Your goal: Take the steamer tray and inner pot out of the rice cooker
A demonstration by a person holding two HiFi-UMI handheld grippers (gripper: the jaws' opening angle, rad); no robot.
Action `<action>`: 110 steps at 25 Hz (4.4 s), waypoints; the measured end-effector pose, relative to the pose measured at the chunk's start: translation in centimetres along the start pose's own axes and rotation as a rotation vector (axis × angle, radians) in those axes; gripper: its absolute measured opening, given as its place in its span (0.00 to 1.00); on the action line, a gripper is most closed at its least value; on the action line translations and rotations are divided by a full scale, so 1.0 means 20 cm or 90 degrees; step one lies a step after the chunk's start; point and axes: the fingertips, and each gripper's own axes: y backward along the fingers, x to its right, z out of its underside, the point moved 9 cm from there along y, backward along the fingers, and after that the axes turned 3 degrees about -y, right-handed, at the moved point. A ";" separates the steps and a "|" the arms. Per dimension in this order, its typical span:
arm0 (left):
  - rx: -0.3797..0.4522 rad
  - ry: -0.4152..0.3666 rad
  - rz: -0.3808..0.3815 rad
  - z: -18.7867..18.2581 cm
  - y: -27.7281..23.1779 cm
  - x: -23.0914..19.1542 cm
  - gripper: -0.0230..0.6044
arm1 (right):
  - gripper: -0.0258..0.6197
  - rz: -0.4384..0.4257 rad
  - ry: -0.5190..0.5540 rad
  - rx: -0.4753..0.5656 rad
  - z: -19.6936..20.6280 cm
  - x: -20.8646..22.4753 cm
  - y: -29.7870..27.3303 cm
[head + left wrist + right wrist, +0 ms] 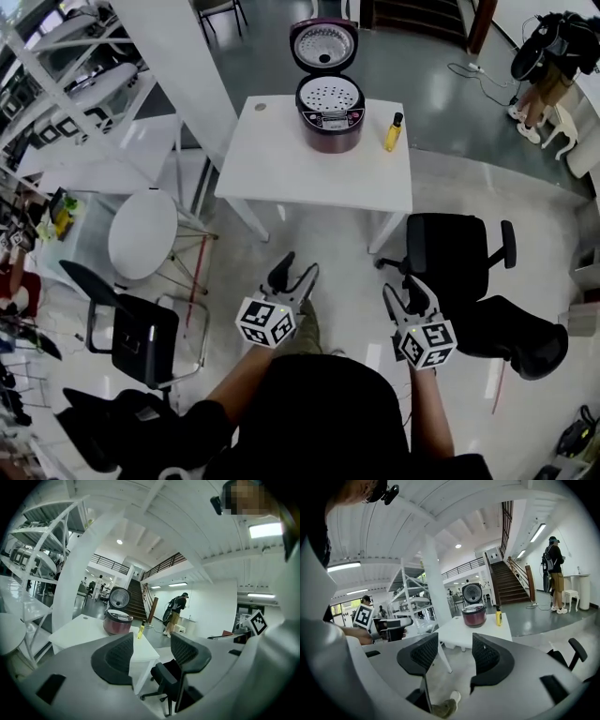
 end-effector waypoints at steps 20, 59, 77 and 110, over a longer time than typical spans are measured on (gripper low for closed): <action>0.052 -0.002 0.018 -0.61 -0.71 -0.95 0.41 | 0.35 0.026 0.034 -0.001 -0.65 0.04 -1.13; 0.008 0.051 -0.037 -0.71 -1.46 -1.46 0.40 | 0.35 -0.009 0.043 -0.056 -0.96 0.53 -2.20; -0.017 0.034 -0.109 -0.82 -2.10 -1.46 0.40 | 0.35 -0.074 0.022 -0.072 -1.15 1.15 -2.60; -0.134 0.063 -0.076 -0.69 -2.64 -1.94 0.41 | 0.35 -0.002 0.064 -0.214 -1.12 1.27 -3.23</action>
